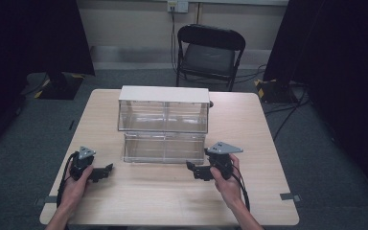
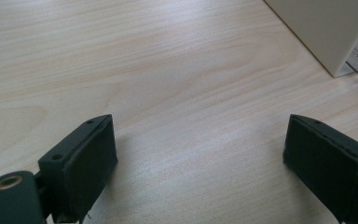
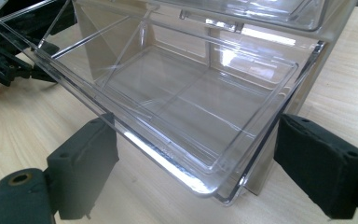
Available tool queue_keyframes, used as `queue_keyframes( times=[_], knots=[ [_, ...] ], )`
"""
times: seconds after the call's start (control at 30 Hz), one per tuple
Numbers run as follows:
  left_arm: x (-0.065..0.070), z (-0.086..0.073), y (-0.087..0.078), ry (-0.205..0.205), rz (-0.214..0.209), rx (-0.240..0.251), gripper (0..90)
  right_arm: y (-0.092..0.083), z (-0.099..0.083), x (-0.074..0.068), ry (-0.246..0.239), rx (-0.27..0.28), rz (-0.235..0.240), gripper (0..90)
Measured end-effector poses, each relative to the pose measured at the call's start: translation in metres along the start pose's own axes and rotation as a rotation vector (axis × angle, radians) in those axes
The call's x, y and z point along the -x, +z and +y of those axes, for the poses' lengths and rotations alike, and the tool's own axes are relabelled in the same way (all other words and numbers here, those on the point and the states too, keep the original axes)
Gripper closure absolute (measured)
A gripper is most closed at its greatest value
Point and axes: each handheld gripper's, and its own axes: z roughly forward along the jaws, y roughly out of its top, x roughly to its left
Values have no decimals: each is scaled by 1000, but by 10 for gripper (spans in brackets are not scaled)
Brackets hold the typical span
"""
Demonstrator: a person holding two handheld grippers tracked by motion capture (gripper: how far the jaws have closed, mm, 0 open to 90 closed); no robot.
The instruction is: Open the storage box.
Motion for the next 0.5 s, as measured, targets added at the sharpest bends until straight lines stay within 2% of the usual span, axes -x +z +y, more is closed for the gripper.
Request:
queue_keyframes(
  times=[0.5],
  knots=[
    [0,0,0,1,-1,0,90,0,2,0,8,3,5,121]
  ],
)
